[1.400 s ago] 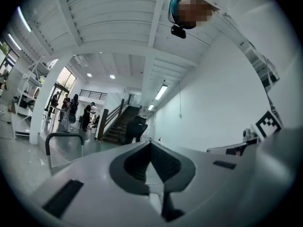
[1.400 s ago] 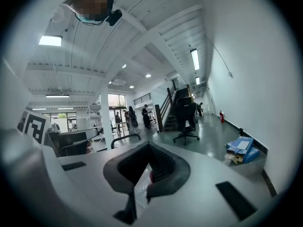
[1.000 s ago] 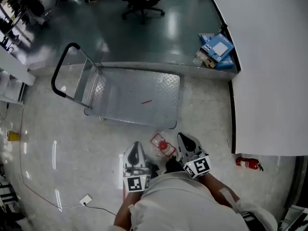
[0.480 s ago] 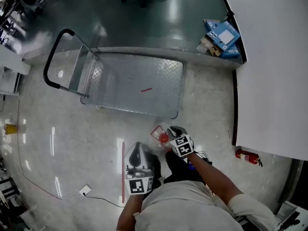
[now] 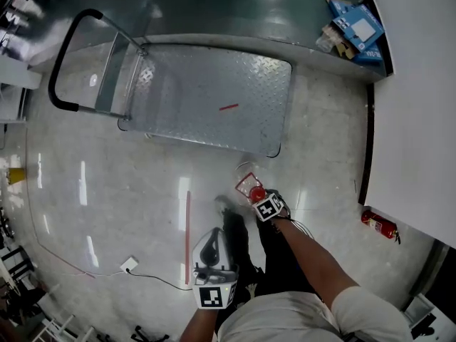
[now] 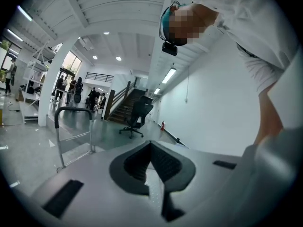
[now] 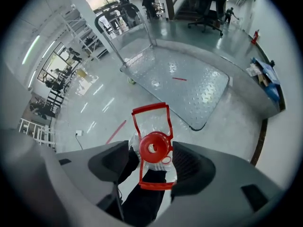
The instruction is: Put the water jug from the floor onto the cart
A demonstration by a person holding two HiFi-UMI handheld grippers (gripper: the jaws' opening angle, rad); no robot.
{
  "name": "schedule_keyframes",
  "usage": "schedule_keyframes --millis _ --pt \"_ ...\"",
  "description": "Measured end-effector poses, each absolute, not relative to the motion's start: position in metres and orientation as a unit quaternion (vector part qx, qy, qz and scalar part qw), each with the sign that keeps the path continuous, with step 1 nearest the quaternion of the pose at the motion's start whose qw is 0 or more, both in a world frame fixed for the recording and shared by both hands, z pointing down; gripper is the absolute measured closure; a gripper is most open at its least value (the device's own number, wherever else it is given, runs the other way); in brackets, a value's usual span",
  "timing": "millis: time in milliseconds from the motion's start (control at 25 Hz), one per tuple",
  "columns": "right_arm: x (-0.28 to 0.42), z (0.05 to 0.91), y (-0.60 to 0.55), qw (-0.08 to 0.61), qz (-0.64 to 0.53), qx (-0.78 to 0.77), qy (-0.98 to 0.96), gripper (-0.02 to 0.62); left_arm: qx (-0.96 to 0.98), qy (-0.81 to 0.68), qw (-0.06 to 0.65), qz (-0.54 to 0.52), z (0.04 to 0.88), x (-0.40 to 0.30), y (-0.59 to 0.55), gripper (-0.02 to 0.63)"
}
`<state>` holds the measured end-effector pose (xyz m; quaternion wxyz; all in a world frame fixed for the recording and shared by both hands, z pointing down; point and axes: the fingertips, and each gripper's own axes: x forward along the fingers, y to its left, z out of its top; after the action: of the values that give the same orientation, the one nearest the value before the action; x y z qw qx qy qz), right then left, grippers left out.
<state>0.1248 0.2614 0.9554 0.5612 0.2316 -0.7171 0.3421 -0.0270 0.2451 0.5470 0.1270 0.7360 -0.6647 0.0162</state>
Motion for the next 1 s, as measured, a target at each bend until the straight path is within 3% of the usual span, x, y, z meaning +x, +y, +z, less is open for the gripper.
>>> schedule_keyframes --millis 480,760,1000 --pt "0.126 1.018 0.274 0.572 0.353 0.234 -0.702 0.317 0.728 -0.666 0.16 0.03 0.585 -0.032 0.261 0.603" --pt "0.119 1.009 0.273 0.578 0.339 0.239 -0.702 0.311 0.718 -0.674 0.173 0.024 0.592 -0.043 0.268 0.603" --pt "0.113 0.952 0.258 0.591 0.361 0.224 -0.685 0.313 0.718 -0.678 0.156 -0.005 0.568 -0.059 0.266 0.603"
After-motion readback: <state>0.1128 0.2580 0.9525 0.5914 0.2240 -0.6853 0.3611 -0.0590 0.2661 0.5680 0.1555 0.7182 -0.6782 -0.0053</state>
